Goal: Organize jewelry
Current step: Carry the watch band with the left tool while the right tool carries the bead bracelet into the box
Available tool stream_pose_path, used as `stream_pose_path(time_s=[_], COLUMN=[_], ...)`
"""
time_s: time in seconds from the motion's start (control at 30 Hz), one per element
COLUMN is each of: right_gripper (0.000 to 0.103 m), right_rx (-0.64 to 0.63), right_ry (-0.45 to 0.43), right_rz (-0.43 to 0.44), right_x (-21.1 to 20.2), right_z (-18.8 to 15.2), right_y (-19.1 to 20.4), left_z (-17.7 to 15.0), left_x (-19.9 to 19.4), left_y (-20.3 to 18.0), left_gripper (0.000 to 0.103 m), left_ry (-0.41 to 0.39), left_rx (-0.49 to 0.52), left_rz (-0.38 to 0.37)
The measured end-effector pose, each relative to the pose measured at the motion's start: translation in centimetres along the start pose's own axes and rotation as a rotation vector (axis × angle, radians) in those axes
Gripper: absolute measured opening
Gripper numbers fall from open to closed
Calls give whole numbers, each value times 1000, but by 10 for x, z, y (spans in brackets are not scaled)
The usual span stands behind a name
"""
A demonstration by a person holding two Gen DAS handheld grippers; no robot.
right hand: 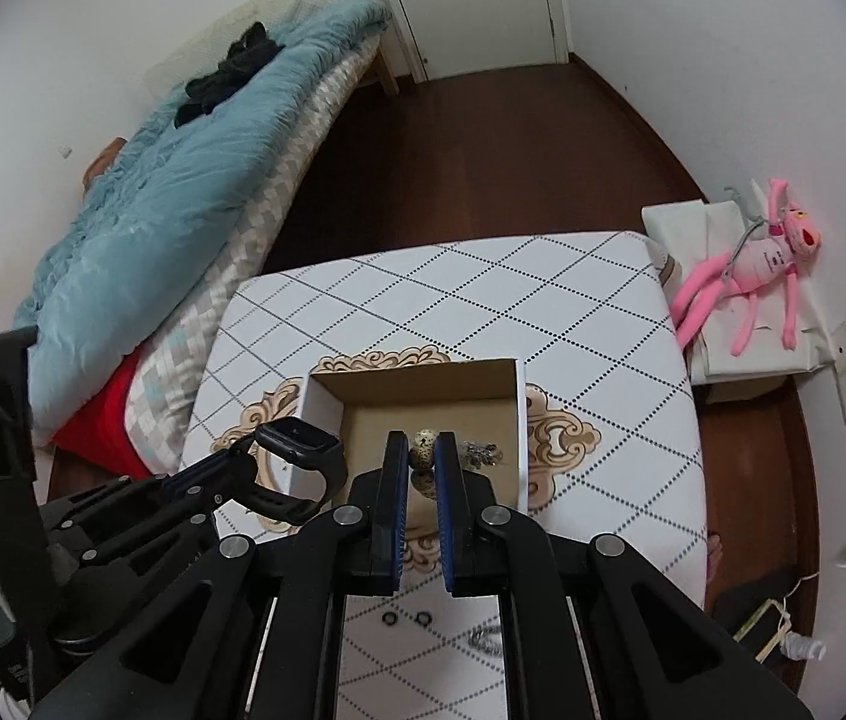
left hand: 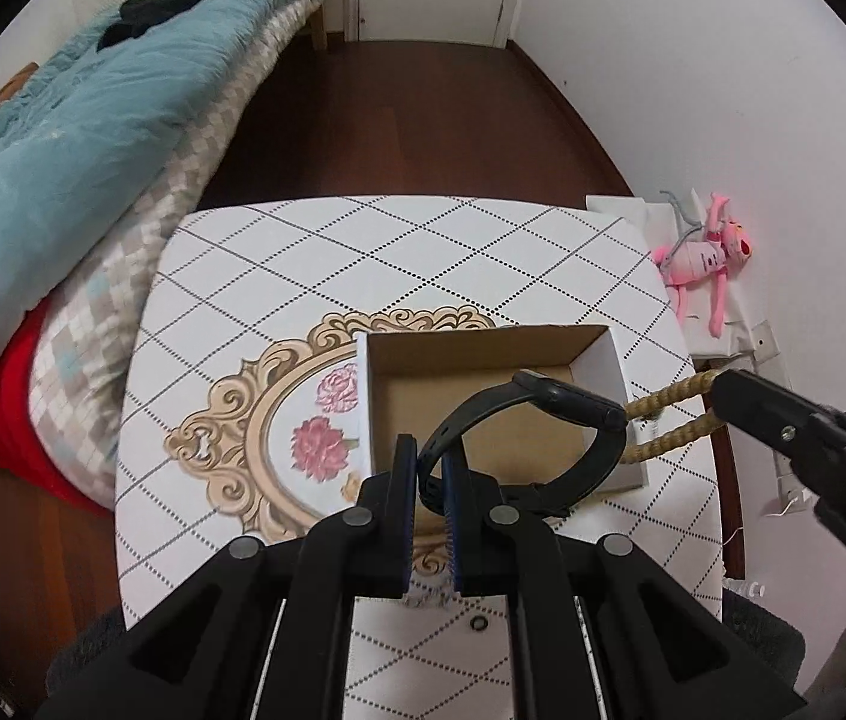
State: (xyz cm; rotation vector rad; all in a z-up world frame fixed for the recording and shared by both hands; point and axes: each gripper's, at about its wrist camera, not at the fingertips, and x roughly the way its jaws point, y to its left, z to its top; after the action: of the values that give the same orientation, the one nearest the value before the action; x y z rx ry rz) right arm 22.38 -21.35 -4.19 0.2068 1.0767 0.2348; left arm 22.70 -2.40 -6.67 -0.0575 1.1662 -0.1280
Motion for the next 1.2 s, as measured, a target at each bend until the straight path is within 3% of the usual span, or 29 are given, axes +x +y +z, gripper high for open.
stream_pose_path(time_s=[0.23,0.37,0.5,0.53,0.57,0.6,0.63,0.7,0.83,0.9,0.97,1.03,1.1,1.2], right_gripper=[9,9,9,10,10,12,15,39,47,70,83,91,100,101], right_rx=[40,52,59,60,63,62,61,57,32,0,-29,-56,-65,-78], right_ry=[88,114,144,157,176,200,215,212,179,164,158,151,160,164], right_rz=[36,65,108,106,95,82,64,34,-55,-132,-196,-262,-282,-307], right_x=[47,63,74,76,81,86,88,87,78,75,75,79,86,93], right_z=[15,22,30,30,30,29,28,25,15,7,0,-10,-20,-29], right_y=[-17,-20,-20,-20,-22,-23,-25,-29,-33,-33,-33,-32,-32,-33], left_z=[21,32,40,41,41,41,40,36,25,16,7,-2,-9,-17], left_x=[28,38,41,40,38,36,34,28,26,26,29,33,38,43], left_y=[7,6,10,11,11,12,13,16,23,26,28,28,28,28], left_gripper=[6,14,16,25,43,54,72,74,78,85,94,103,103,103], left_ry=[61,111,130,128,120,109,99,71,56,39,28,19,30,43], left_rx=[-30,-38,-64,-62,-60,-59,-56,-54,-45,-42,-39,-30,-23,-24], left_rz=[-36,-44,-45,-31,-14,-2,18,47,126,150,172,185,199,195])
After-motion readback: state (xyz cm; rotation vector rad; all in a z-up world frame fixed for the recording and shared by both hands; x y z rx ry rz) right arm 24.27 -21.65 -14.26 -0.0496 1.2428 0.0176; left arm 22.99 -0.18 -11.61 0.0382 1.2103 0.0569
